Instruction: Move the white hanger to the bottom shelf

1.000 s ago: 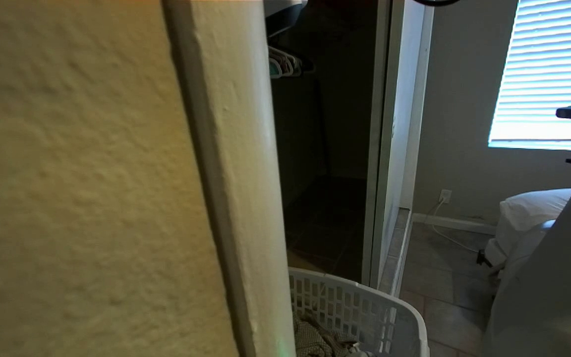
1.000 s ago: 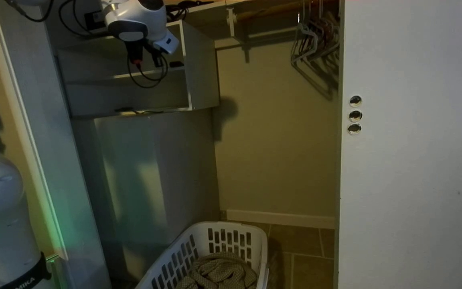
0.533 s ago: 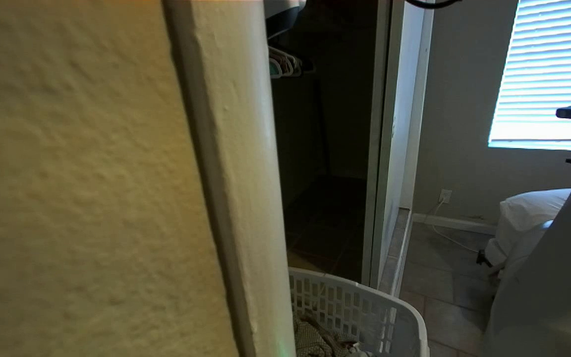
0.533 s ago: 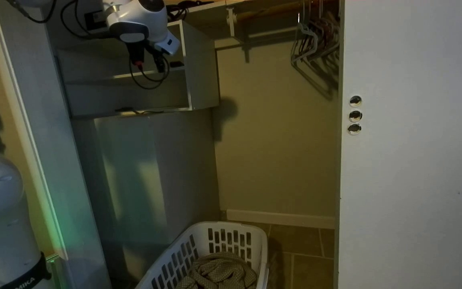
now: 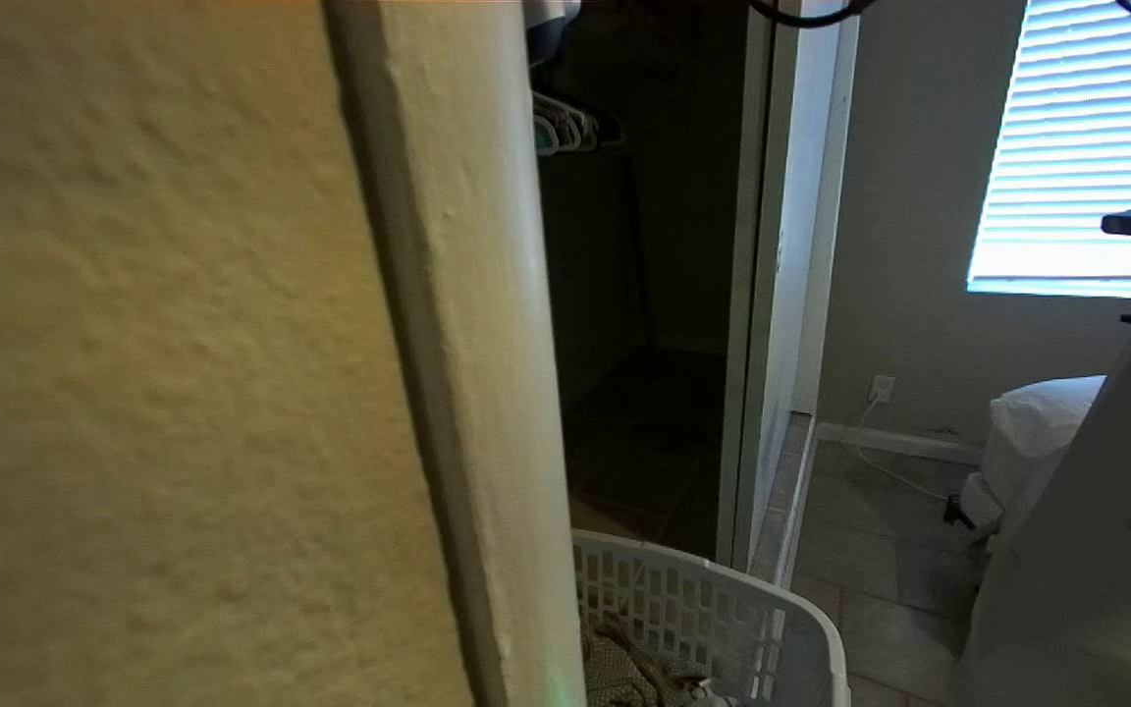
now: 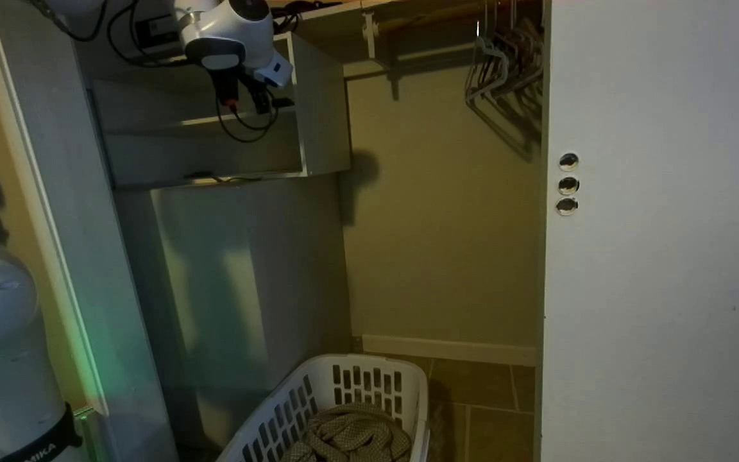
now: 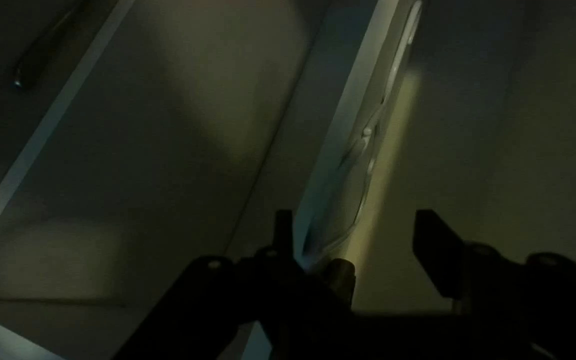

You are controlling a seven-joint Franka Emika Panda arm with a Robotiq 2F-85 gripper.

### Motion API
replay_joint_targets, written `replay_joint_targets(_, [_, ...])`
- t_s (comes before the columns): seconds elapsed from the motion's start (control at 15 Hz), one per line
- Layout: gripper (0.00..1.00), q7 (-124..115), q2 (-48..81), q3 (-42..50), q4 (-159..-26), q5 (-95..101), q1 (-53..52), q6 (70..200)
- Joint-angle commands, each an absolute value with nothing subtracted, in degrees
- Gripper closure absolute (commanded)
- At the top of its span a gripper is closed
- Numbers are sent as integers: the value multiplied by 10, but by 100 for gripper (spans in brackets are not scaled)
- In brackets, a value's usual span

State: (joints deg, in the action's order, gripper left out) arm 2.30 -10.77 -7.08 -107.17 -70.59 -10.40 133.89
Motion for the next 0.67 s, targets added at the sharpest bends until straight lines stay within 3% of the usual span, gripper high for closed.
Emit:
replay_joint_targets(0.0, [66,22,-73,-83,-1030,-687,-98,1343])
replay_joint_targets(0.33, [99,9,-64,-81,-1027,-670,-97,1322])
replay_joint_targets(0.6, [98,9,-73,-80,-1034,-677,-96,1306])
